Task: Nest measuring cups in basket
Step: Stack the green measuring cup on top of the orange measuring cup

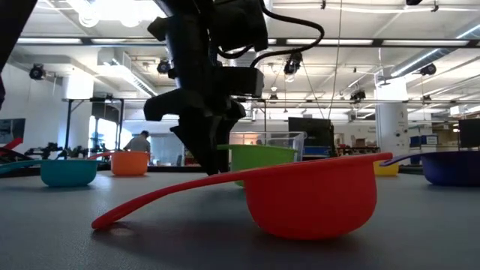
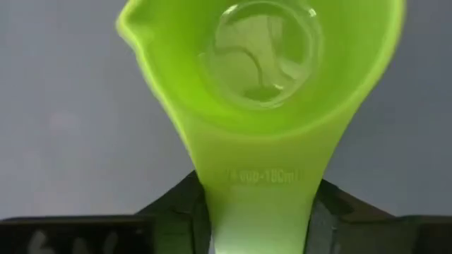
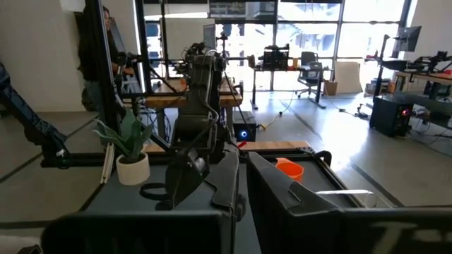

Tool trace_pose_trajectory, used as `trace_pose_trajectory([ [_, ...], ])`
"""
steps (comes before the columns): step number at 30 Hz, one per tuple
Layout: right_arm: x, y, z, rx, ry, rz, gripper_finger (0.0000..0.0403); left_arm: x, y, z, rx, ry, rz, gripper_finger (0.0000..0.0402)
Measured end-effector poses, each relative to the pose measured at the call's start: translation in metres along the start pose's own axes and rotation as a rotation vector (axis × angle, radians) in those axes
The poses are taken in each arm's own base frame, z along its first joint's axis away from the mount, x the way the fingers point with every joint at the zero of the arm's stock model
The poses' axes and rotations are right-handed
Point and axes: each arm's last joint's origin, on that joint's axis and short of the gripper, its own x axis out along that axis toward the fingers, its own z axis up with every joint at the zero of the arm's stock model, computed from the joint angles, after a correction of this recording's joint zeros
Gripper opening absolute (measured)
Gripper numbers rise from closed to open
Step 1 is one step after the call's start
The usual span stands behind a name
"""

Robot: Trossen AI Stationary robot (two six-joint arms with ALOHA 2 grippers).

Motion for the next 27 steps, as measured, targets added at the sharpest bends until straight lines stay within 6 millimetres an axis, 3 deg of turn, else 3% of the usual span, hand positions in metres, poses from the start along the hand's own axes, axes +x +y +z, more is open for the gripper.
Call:
trace_pose_trajectory([
  [9,0.000,0.000,0.000,0.000,0.000,0.000,0.0022,-0.013,0.003,0.004,-0.018,0.021,0.000,0.0116],
  [16,0.000,0.000,0.000,0.000,-0.001,0.000,0.0022,-0.040,0.017,-0.012,-0.063,-0.003,0.020,0.0114],
  [21,0.000,0.000,0.000,0.000,-0.001,0.000,0.0022,-0.081,0.035,-0.050,-0.131,-0.047,0.093,0.0114],
  [27,0.000,0.000,0.000,0.000,0.000,0.000,0.0022,-0.138,0.061,-0.117,-0.235,-0.152,0.204,0.0113],
])
